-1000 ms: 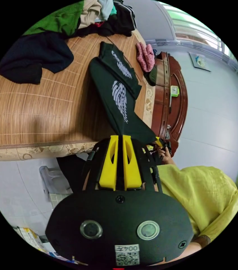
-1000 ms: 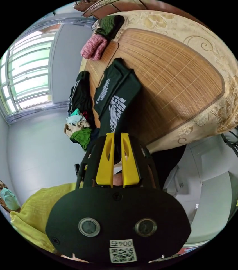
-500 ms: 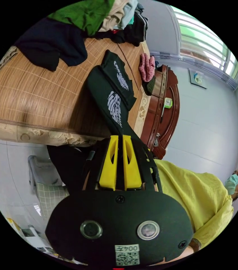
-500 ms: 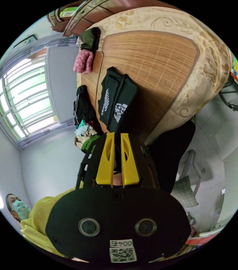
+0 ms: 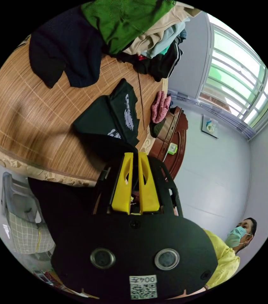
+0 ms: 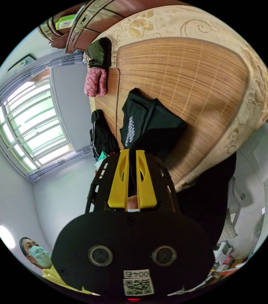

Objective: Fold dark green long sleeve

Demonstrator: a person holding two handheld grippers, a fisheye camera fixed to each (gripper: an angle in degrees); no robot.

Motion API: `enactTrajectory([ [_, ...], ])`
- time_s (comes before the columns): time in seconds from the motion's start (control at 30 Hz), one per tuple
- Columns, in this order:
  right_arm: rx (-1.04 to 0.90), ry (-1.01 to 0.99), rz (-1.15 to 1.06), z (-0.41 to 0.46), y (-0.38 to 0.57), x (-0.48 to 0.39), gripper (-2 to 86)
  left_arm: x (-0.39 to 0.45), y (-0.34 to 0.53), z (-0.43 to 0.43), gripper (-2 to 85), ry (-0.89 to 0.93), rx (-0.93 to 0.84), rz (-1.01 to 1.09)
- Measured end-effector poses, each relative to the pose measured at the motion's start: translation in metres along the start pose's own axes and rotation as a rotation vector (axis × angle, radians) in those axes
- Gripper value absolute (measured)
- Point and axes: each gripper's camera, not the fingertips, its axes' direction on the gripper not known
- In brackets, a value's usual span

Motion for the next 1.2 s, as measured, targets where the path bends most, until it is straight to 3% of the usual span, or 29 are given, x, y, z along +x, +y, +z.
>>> enactTrajectory([
  [0.73,-0.01,-0.006,0.067,0.127,-0.178,-0.071,4.1,0.045,-0.169,0.161,3.2,-0.096,0.15,-0.035],
  [1.2,-0.031,0.046,0.069,0.211,-0.25,-0.103,4.3,0.057,-0.238,0.268,3.4,-0.165,0.153,-0.026],
])
